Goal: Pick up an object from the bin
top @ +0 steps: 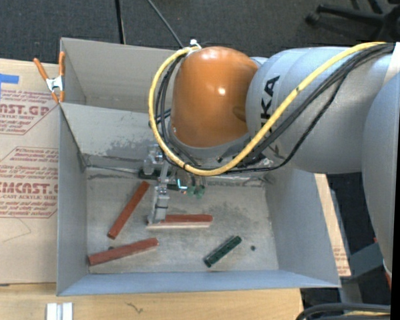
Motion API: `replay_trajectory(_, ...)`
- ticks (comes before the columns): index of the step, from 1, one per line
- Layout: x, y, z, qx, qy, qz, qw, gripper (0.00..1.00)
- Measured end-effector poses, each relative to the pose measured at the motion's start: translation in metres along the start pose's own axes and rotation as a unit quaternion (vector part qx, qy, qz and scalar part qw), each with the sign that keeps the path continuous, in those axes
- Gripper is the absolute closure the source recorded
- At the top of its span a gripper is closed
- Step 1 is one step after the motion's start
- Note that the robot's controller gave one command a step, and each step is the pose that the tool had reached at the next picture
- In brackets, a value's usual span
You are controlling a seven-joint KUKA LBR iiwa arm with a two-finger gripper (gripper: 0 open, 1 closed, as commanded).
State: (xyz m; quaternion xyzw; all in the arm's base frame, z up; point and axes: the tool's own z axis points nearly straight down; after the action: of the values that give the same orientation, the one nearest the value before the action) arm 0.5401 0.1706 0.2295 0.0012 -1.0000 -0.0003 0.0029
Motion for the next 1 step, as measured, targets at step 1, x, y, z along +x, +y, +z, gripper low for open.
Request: replay_trajectory(1, -0.0136, 0.0092, 0.1616, 0.001, -0.0013, -0.215, 0.9767, 0.0)
